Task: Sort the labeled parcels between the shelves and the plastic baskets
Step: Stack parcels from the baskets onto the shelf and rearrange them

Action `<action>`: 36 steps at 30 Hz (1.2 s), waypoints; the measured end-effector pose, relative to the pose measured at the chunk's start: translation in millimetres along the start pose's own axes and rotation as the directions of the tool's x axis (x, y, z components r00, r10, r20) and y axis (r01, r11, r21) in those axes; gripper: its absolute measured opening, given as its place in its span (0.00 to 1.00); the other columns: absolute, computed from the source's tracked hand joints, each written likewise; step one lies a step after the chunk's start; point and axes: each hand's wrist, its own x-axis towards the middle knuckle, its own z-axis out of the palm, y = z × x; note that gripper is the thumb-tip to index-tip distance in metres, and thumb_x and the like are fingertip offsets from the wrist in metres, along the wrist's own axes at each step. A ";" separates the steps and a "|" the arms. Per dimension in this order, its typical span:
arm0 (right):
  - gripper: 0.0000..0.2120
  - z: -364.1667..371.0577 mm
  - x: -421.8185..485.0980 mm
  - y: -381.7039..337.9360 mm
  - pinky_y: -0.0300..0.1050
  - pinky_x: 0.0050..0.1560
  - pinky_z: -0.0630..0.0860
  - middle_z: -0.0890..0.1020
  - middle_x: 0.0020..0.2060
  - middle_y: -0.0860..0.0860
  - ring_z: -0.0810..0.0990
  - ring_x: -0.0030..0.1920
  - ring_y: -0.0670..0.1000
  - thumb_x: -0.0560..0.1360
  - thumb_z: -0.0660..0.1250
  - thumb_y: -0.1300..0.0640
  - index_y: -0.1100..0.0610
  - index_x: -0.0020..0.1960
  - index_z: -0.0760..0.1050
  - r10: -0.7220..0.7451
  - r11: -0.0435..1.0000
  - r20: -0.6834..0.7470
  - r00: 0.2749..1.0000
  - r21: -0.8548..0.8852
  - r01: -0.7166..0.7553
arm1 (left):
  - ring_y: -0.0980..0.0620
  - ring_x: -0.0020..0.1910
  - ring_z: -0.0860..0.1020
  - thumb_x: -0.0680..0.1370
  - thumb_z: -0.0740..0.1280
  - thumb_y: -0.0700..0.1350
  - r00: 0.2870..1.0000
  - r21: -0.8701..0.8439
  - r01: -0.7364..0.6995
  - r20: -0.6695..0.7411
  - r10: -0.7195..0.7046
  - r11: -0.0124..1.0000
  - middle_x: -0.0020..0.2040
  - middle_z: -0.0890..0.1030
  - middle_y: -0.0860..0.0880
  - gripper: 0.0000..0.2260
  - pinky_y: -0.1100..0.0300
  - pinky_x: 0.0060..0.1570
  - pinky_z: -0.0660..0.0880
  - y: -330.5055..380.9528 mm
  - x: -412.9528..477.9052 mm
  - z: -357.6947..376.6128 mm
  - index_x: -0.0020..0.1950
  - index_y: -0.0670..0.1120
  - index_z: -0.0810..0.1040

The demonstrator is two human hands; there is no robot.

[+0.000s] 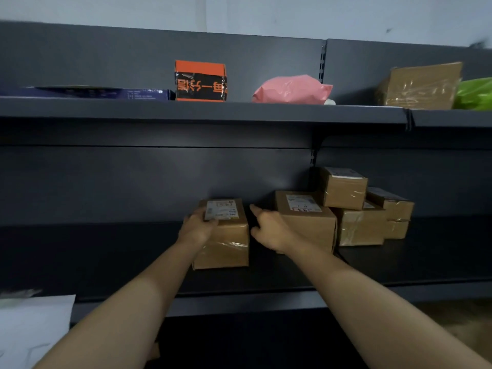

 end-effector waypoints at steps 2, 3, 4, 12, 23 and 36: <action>0.28 3.8 -0.6 -8.5 0.48 0.64 0.73 0.76 0.65 0.59 0.75 0.64 0.59 0.76 0.61 0.61 0.53 0.75 0.63 -0.038 0.998 0.065 0.997 0.049 0.035 | 0.43 0.61 0.74 0.80 0.61 0.42 1.000 -0.044 -0.007 0.013 0.007 0.999 0.66 0.72 0.44 0.20 0.47 0.63 0.72 1.5 1.4 -5.4 0.72 0.50 0.66; 0.26 3.8 -1.9 -12.4 0.46 0.63 0.73 0.78 0.63 0.58 0.76 0.62 0.58 0.76 0.61 0.62 0.52 0.74 0.67 -0.047 0.994 0.068 0.997 0.100 0.040 | 0.44 0.61 0.74 0.80 0.60 0.40 1.000 -0.047 0.003 0.027 -0.002 0.999 0.65 0.73 0.44 0.20 0.48 0.63 0.72 3.2 1.0 -10.3 0.72 0.49 0.66; 0.24 3.9 -2.4 -16.3 0.44 0.63 0.72 0.79 0.61 0.58 0.77 0.61 0.57 0.76 0.61 0.64 0.53 0.72 0.70 -0.048 0.984 0.054 0.997 0.172 0.038 | 0.45 0.60 0.74 0.80 0.60 0.40 0.999 -0.056 -0.007 0.032 0.008 0.998 0.63 0.74 0.45 0.18 0.49 0.63 0.72 -1.4 4.5 -17.7 0.71 0.49 0.67; 0.13 9.6 12.2 -59.6 0.37 0.50 0.77 0.83 0.46 0.63 0.80 0.40 0.50 0.78 0.58 0.71 0.69 0.54 0.81 -0.101 0.793 0.018 0.995 0.605 0.069 | 0.42 0.70 0.56 0.72 0.55 0.69 0.992 0.377 0.056 -0.123 -0.010 0.924 0.72 0.58 0.48 0.25 0.43 0.69 0.55 -12.2 14.6 -44.8 0.66 0.61 0.70; 0.20 15.8 91.4 -8.3 0.39 0.69 0.61 0.67 0.73 0.53 0.66 0.71 0.53 0.82 0.57 0.60 0.57 0.74 0.65 0.048 0.939 0.062 0.997 0.338 -0.066 | 0.58 0.68 0.65 0.77 0.68 0.43 0.790 0.302 -0.397 0.593 0.155 0.867 0.70 0.66 0.56 0.19 0.72 0.62 0.62 -13.2 41.1 -93.7 0.65 0.59 0.70; 0.32 36.4 112.0 -15.7 0.38 0.63 0.64 0.67 0.72 0.51 0.67 0.70 0.51 0.76 0.68 0.44 0.54 0.75 0.64 0.067 0.834 0.194 0.979 0.527 -0.162 | 0.46 0.57 0.70 0.80 0.58 0.48 0.998 0.313 0.041 -0.066 -0.021 0.949 0.67 0.68 0.41 0.20 0.56 0.46 0.74 -66.0 79.3 -69.3 0.73 0.51 0.61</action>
